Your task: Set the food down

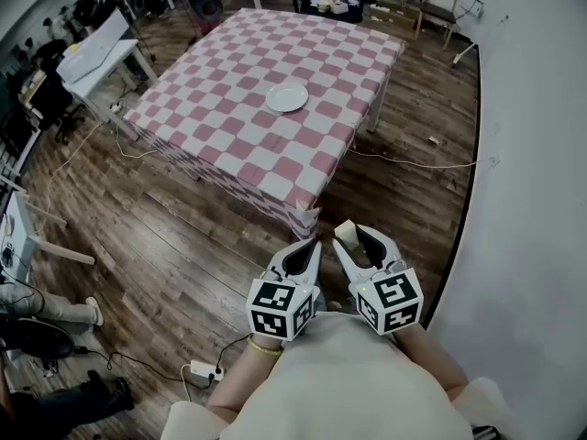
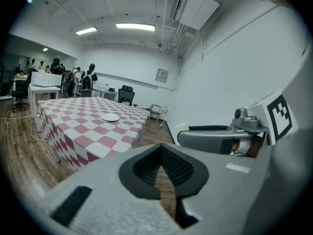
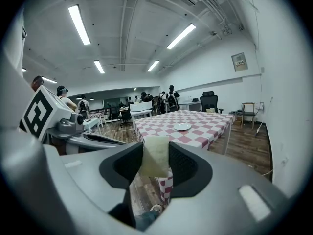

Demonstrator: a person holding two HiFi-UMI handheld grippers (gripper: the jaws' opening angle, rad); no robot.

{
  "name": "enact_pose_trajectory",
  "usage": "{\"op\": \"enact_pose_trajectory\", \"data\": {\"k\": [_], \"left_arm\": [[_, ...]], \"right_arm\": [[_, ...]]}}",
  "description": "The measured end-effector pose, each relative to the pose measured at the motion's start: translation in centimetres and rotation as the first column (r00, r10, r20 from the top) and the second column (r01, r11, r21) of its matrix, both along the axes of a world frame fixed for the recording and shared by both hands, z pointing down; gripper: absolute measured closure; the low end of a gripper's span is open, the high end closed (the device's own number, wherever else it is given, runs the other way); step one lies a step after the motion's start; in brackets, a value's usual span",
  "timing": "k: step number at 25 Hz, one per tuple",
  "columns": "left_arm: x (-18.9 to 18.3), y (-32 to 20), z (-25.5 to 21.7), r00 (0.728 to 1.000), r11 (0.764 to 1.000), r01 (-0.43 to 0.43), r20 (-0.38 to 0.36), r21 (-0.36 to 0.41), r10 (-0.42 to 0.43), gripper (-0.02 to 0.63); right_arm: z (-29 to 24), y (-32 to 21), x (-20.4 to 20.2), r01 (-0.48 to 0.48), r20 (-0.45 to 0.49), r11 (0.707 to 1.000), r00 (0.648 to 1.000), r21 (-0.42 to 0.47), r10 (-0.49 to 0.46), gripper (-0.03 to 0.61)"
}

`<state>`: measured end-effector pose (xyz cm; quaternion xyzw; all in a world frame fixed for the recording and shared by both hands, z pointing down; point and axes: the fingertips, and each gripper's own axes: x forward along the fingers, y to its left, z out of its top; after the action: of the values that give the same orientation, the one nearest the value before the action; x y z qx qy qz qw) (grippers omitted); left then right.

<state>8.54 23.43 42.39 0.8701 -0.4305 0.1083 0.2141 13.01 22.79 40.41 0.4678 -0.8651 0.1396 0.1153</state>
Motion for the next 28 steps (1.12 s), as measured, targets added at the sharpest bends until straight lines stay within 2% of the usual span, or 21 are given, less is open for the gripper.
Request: {"op": "enact_pose_trajectory", "data": {"k": [28], "left_arm": [[-3.7, -9.6, 0.1, 1.000, 1.000, 0.022, -0.019, -0.013, -0.023, 0.614]], "right_arm": [[0.1, -9.6, -3.6, 0.008, 0.002, 1.000, 1.000, -0.020, -0.008, 0.408]]}}
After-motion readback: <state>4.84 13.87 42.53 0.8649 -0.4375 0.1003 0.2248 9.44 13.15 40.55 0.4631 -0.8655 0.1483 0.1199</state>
